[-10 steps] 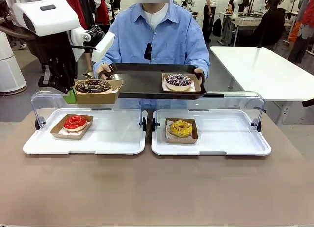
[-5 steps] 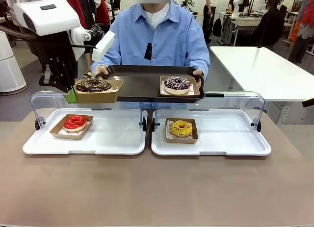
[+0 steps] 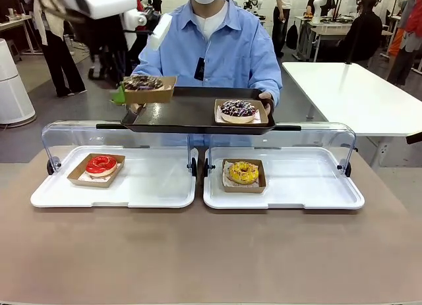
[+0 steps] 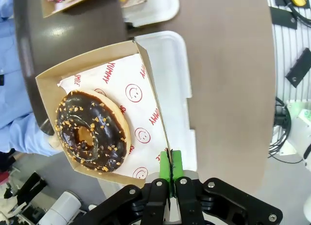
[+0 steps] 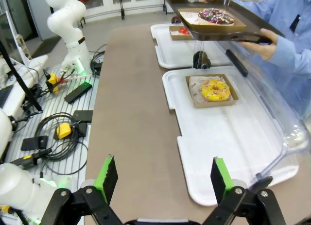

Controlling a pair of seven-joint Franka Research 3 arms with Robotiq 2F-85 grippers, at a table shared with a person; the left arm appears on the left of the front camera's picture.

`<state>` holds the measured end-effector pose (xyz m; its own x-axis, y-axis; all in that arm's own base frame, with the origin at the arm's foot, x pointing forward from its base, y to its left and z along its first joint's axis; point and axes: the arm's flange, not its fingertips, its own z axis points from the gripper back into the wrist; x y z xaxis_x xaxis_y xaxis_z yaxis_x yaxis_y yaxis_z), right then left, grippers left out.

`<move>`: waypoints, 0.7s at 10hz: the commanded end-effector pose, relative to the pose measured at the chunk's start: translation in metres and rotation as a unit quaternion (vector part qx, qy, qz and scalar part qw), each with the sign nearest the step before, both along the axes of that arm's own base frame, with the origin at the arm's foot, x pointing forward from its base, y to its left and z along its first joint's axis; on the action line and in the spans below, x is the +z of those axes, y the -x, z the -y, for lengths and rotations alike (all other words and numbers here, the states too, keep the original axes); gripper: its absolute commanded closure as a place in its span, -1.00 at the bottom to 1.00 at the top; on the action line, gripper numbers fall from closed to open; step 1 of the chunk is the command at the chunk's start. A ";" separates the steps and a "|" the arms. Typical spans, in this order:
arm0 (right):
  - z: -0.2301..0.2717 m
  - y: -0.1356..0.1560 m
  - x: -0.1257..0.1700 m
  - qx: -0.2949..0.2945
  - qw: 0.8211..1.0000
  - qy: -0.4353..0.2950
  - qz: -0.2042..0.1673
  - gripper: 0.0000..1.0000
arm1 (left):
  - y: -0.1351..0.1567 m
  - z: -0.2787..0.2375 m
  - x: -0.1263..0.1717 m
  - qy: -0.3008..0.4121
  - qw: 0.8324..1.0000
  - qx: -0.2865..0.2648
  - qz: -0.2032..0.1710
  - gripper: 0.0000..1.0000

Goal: Provide the desired donut to the person.
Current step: Place the picked Paper togo box onto the Handle tray extended by the person.

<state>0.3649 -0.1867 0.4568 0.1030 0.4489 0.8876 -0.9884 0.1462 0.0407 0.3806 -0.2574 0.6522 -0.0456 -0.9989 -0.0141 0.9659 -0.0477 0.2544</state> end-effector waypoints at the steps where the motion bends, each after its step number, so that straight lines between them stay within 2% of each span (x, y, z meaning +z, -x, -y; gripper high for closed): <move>1: -0.001 0.001 0.000 0.000 1.000 -0.003 0.003 -1.00 | -0.047 0.011 0.008 -0.012 1.000 -0.002 -0.018 0.97; 4: -0.001 0.001 0.000 0.000 1.000 -0.003 0.003 -1.00 | -0.107 0.009 -0.010 -0.009 0.999 -0.014 -0.042 0.97; 7: -0.001 0.001 0.000 0.000 1.000 -0.003 0.003 -1.00 | -0.144 -0.002 -0.043 -0.002 0.997 0.002 -0.073 0.97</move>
